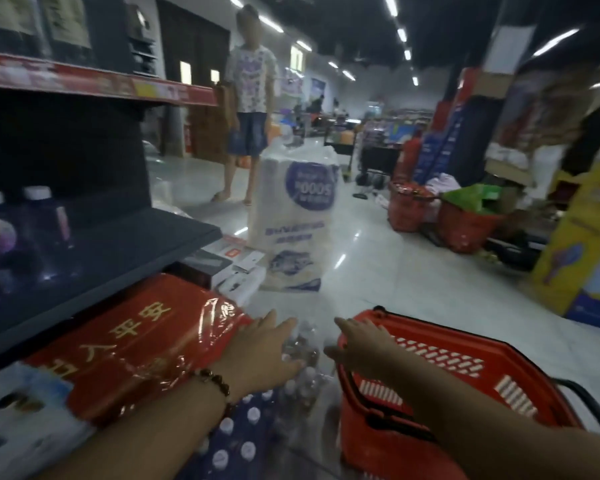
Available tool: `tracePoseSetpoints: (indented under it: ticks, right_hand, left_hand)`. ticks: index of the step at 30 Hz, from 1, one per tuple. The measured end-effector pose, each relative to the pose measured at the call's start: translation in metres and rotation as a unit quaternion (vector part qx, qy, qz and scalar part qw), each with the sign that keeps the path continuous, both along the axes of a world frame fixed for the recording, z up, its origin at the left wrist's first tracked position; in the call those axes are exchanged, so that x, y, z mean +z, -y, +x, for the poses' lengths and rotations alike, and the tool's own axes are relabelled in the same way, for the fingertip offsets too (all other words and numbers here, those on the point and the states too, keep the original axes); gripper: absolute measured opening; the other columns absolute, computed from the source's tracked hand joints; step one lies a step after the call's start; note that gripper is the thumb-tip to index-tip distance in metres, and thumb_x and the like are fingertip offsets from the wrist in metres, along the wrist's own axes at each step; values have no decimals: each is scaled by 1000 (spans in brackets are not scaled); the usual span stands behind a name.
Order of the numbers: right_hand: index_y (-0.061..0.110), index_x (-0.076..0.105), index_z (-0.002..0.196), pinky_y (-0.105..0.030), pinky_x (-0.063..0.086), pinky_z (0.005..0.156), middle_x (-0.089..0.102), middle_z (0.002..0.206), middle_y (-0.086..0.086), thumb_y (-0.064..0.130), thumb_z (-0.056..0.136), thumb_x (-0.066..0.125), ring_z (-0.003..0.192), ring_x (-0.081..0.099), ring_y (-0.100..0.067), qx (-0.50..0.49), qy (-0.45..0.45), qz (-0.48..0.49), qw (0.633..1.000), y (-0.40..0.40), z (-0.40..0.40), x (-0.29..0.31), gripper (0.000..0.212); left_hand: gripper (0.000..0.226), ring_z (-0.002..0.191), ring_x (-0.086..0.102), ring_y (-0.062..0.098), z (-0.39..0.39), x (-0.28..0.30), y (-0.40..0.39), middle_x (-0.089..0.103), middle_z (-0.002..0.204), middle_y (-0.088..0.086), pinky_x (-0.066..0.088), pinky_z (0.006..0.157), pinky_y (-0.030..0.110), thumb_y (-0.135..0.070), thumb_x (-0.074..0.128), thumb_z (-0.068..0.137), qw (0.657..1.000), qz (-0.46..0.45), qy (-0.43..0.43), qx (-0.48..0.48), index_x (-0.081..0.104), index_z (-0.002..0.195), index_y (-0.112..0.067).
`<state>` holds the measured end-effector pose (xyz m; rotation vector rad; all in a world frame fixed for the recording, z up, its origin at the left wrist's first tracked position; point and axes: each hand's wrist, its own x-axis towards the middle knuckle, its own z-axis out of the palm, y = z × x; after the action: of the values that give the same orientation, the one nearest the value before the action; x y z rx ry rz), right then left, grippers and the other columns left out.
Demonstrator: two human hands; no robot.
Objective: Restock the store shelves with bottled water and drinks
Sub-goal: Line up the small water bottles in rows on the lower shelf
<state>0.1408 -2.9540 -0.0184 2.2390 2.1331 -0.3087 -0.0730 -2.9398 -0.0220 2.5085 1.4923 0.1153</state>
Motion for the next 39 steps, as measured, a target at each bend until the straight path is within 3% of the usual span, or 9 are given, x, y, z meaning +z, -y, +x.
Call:
tracePoseSetpoints:
  ticks: [9,18,24,27,29,31,33,36,39]
  right_hand:
    - [26,21,158,-49,23,119,33,160,-6,63,95,46,147,30,-31,-154,6,-93,984,42,161,-61,78]
    - [26,22,157,-53,12,122,27,162,-7,62,97,41,150,20,-34,-161,0,-153,975,30,266,-148,73]
    - [27,27,154,-55,16,121,30,160,-11,61,93,49,149,22,-38,-187,-3,-207,960,11,321,-211,73]
    - [22,22,156,-55,17,120,29,161,-12,59,94,50,149,21,-37,-190,25,-238,952,4,338,-242,77]
    - [19,16,158,-54,25,117,30,160,-12,56,95,51,146,30,-37,-202,19,-264,943,-1,345,-265,80]
    - [16,18,157,-49,41,110,44,151,-14,47,97,53,135,46,-35,-229,-19,-292,928,-6,349,-290,76]
    - [14,32,151,-44,51,99,59,134,-13,37,97,56,118,59,-29,-270,-67,-320,906,-11,352,-312,64]
    - [12,50,138,-37,53,94,62,125,-11,32,94,60,109,62,-25,-356,-103,-360,856,-18,356,-334,49]
    - [10,49,139,-33,50,81,59,121,-11,29,91,65,101,58,-24,-469,-188,-375,777,-20,356,-351,54]
  left_hand:
    - [82,142,31,30,150,-48,-15,30,156,7,26,117,45,-70,49,83,989,-18,-60,-138,23,152,-35]
    - [80,147,24,35,285,-137,-67,14,164,15,26,118,51,-61,51,90,964,-92,-147,-202,18,156,-29]
    - [79,143,31,37,360,-208,-101,17,162,19,31,114,49,-60,48,92,942,-107,-203,-247,19,156,-25]
    - [76,137,38,36,387,-244,-112,24,160,17,36,110,48,-58,51,91,933,-109,-222,-261,25,153,-24]
    - [73,137,39,35,399,-267,-119,27,158,15,37,110,47,-56,52,91,929,-121,-232,-261,27,152,-24]
    - [71,139,38,35,407,-291,-124,28,159,14,35,112,49,-56,52,92,925,-134,-245,-257,29,152,-23]
    - [67,137,41,32,411,-312,-125,35,155,12,34,112,48,-56,49,93,923,-145,-248,-255,33,149,-23]
    - [59,135,44,28,417,-337,-120,44,148,7,36,110,43,-47,53,92,924,-157,-243,-251,40,145,-25]
    - [65,136,42,28,420,-357,-116,44,147,7,39,107,44,-40,59,91,922,-162,-255,-243,34,148,-24]
